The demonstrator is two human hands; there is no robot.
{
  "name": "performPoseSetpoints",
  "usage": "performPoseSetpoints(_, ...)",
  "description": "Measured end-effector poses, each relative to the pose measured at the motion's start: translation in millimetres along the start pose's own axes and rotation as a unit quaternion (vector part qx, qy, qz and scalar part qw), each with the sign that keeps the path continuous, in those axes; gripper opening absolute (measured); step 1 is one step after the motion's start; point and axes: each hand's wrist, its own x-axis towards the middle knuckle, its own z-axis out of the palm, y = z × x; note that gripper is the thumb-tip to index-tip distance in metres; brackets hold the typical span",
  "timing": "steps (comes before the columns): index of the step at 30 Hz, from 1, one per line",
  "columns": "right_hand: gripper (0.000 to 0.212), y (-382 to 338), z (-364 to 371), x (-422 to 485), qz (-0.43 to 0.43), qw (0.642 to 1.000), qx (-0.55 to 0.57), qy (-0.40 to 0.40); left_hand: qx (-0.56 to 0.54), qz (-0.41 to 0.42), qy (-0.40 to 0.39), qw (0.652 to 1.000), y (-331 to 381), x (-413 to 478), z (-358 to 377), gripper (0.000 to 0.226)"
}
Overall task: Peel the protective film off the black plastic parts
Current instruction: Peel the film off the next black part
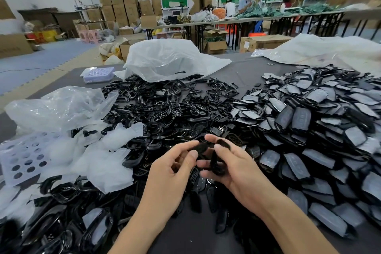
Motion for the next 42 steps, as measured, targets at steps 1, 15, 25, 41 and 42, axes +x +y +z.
performPoseSetpoints(1,0.023,1.3,-1.3,-0.3,-0.016,0.999,-0.033,0.000,0.007,0.004,0.005,1.000,0.3,-0.3,0.8,0.022)
performPoseSetpoints(15,0.037,1.9,-7.9,0.9,-0.106,0.974,-0.201,0.020,0.012,-0.013,0.004,1.000,-3.1,1.0,2.9,0.020)
performPoseSetpoints(25,0.018,-11.0,-17.3,8.9,-0.083,0.993,0.047,0.066,-0.064,-0.034,0.030,0.997,0.1,-0.5,0.9,0.020)
performPoseSetpoints(41,0.025,1.2,1.2,1.7,-0.039,0.998,-0.023,-0.054,-0.069,-0.043,0.047,0.996,-7.1,1.4,4.8,0.019)
performPoseSetpoints(42,0.027,1.6,2.1,0.2,-0.040,0.996,-0.035,-0.068,-0.065,-0.041,0.045,0.996,-6.8,1.1,4.9,0.019)
